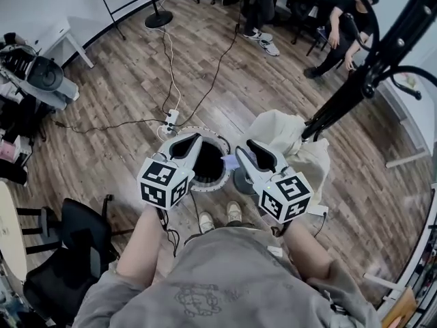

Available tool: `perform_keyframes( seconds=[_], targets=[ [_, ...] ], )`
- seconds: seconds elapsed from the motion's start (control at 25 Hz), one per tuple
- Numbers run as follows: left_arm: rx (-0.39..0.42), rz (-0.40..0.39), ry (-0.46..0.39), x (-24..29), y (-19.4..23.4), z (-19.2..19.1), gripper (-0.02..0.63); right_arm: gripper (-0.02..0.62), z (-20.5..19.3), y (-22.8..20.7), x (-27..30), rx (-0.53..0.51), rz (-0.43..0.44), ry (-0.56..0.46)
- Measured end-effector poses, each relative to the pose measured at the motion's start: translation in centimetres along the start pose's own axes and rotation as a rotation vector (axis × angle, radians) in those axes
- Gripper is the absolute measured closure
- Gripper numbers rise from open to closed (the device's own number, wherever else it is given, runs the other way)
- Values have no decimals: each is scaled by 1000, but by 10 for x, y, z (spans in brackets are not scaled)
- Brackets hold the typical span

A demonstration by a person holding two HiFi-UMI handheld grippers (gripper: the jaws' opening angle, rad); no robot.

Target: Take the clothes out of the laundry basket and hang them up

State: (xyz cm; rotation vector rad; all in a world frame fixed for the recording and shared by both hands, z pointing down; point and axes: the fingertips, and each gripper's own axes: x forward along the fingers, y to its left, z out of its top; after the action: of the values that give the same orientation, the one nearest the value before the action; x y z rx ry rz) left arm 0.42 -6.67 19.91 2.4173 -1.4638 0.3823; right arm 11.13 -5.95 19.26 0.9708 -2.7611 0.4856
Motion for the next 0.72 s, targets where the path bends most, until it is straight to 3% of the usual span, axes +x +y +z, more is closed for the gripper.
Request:
perform_keyframes(
  seconds=[0.36,0.72],
  targets=[
    [56,127,-90,-53,20,34,604,515,63,23,3,-121,78,-100],
    [42,255,-180,-119,39,49,604,569,98,61,5,-198,178,-147]
  ],
)
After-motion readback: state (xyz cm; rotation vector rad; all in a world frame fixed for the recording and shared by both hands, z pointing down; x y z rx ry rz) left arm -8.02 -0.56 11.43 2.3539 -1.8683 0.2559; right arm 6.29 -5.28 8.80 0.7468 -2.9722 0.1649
